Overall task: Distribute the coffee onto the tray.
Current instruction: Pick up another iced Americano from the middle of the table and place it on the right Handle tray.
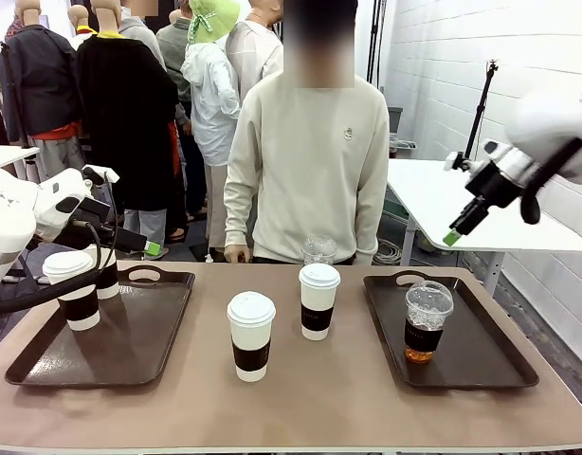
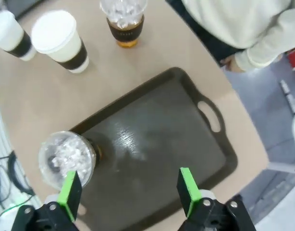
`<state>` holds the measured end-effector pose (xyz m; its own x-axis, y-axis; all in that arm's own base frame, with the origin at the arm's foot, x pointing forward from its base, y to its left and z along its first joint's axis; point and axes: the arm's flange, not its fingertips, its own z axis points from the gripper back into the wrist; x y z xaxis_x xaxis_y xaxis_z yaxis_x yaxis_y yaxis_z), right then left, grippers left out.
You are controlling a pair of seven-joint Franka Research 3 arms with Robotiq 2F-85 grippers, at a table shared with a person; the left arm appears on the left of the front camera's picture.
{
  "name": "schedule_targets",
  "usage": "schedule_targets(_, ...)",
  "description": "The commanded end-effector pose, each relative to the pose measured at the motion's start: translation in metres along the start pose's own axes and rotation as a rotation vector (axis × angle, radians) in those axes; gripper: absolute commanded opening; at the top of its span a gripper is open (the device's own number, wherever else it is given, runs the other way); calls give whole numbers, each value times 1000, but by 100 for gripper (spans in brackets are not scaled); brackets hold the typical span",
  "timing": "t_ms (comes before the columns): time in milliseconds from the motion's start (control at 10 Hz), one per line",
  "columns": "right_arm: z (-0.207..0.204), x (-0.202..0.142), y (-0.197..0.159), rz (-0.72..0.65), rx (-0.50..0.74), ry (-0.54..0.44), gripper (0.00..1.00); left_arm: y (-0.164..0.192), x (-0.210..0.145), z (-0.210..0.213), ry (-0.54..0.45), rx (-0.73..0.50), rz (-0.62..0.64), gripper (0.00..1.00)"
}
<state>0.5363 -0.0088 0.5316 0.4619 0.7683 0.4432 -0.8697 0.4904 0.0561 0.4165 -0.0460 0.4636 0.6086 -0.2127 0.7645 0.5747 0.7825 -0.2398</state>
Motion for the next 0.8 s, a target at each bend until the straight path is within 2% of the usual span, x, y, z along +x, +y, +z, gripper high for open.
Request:
schedule_targets(0, 12, 16, -16, 81, -47, 61, 100, 1, 2, 3, 12, 4, -10, 100)
schedule_targets(400, -1, 33, -34, 171, -15, -4, 100, 1, 2, 3, 12, 4, -10, 100)
schedule_targets(700, -8, 38, -45, 253, 43, -173, 100, 1, 2, 3, 12, 4, -10, 100)
